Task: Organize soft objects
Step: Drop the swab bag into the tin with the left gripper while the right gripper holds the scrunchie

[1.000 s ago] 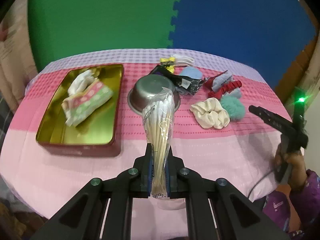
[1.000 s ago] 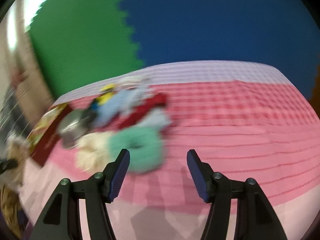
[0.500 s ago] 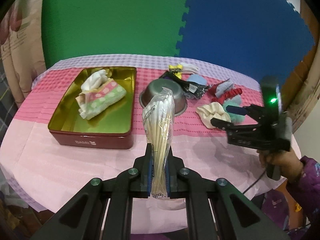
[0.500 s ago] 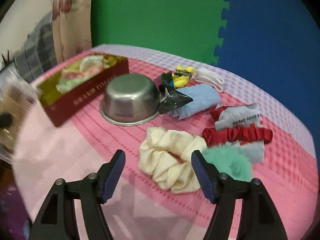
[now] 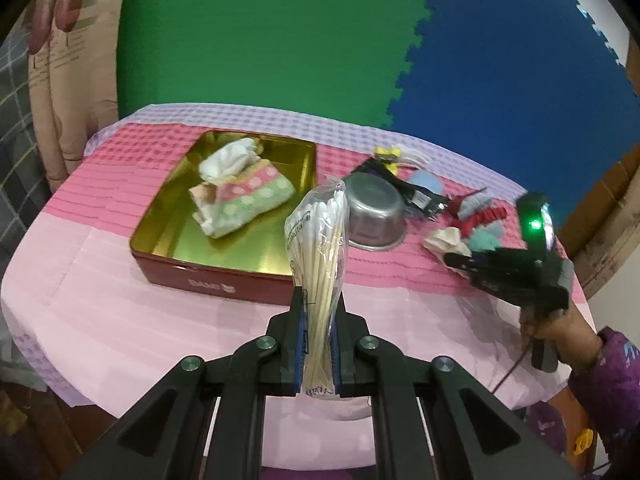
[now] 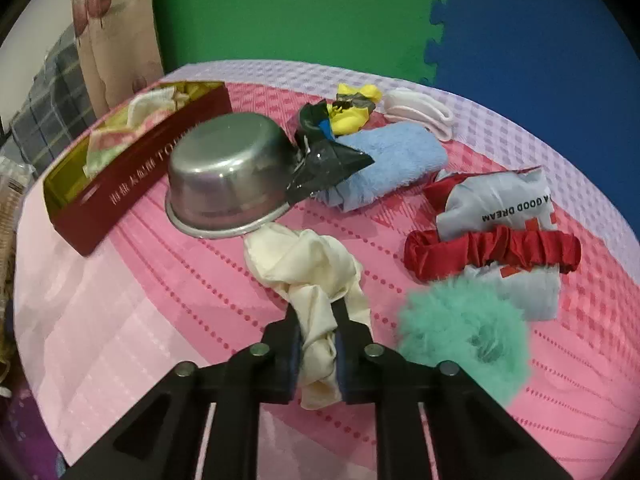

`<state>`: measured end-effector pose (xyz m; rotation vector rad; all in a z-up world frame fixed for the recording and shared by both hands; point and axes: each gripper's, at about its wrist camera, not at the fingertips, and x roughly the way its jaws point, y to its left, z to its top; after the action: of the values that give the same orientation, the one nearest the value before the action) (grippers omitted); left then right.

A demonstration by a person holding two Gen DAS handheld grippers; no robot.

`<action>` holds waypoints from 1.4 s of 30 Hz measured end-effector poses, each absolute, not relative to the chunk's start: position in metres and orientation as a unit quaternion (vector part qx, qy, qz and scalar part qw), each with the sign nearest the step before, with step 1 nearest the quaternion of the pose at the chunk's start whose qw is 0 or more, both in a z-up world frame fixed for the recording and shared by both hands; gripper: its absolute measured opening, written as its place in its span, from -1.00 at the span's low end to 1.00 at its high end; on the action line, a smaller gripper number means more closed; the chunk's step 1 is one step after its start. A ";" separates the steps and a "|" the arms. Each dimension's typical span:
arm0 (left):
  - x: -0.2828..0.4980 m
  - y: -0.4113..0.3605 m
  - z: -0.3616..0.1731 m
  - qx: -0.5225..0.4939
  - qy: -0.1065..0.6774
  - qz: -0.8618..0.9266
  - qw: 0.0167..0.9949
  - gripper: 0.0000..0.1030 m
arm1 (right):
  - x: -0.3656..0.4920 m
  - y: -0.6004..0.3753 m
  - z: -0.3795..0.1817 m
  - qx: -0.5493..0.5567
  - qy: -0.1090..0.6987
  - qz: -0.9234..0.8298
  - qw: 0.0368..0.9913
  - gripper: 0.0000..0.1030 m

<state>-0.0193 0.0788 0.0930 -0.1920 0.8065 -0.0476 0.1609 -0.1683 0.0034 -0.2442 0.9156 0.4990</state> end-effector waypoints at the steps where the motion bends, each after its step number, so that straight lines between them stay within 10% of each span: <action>1: -0.018 0.083 0.094 -0.094 0.392 -0.018 0.915 -0.84 | 0.157 -0.171 0.006 -0.108 0.430 0.243 0.863 -0.77; 36: 0.203 0.109 0.065 -0.051 0.442 0.011 0.895 -0.77 | 0.104 -0.198 0.002 0.005 0.387 0.287 0.876 -0.77; 42: 0.206 0.109 0.063 -0.048 0.441 0.019 0.896 0.15 | 0.107 -0.198 0.001 0.006 0.390 0.287 0.875 -0.77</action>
<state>0.2057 0.1095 0.0627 -0.0986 0.9133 0.0398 0.1065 -0.1975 0.0012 0.0123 0.8153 0.5995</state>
